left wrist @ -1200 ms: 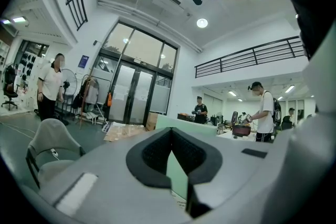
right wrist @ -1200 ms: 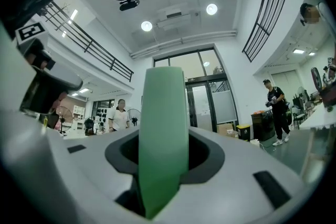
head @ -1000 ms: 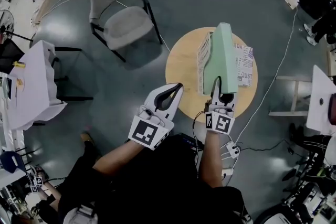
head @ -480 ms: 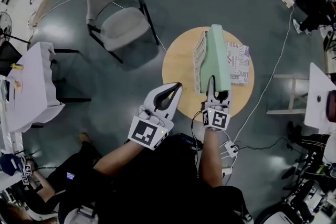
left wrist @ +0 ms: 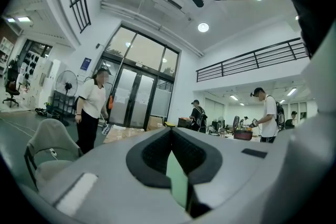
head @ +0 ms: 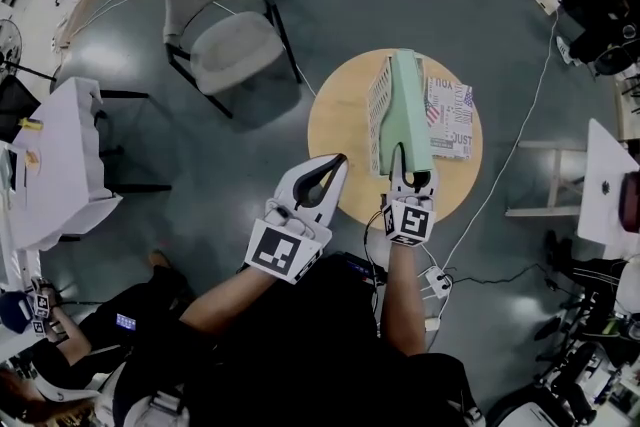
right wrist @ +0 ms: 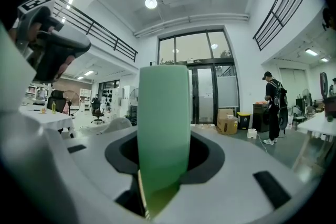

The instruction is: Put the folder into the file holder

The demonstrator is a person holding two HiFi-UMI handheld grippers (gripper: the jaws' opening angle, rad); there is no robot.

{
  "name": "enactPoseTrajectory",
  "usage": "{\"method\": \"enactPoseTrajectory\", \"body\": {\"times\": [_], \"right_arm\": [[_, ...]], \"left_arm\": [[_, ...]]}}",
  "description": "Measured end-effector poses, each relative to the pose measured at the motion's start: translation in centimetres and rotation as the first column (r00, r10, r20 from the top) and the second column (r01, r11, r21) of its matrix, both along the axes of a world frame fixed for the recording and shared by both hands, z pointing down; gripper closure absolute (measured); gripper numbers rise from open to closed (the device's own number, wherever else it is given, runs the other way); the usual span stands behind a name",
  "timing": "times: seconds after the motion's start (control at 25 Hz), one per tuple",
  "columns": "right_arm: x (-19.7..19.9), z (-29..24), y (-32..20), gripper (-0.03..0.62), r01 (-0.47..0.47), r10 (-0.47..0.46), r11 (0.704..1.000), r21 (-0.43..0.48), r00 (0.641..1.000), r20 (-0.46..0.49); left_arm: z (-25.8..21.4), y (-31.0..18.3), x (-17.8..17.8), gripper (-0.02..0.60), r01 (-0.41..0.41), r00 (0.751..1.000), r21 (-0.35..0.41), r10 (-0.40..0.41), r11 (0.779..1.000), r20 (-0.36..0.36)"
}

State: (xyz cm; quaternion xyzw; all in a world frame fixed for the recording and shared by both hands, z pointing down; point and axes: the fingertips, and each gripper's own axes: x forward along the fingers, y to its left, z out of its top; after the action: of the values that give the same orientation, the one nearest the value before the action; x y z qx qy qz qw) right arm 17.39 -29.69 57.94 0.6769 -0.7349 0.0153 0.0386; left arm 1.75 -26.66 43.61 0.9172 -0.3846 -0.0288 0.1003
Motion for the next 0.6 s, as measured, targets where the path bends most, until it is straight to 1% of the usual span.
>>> {"method": "enactPoseTrajectory", "body": {"times": [0.24, 0.52, 0.6], "right_arm": [[0.0, 1.0, 0.0, 0.447, 0.005, -0.006, 0.999, -0.043, 1.000, -0.012], [0.0, 2.3, -0.1, 0.445, 0.012, -0.014, 0.995, -0.094, 1.000, -0.015], [0.0, 2.3, -0.1, 0.445, 0.016, -0.018, 0.995, -0.101, 1.000, -0.016]], "left_arm": [[-0.4, 0.3, -0.2, 0.575, 0.017, 1.000, 0.000, -0.017, 1.000, -0.014], [-0.1, 0.8, -0.5, 0.575, 0.034, 0.999, -0.004, -0.034, 0.999, -0.006], [-0.3, 0.9, -0.7, 0.575, 0.041, 0.999, -0.005, -0.041, 0.999, -0.016]]}}
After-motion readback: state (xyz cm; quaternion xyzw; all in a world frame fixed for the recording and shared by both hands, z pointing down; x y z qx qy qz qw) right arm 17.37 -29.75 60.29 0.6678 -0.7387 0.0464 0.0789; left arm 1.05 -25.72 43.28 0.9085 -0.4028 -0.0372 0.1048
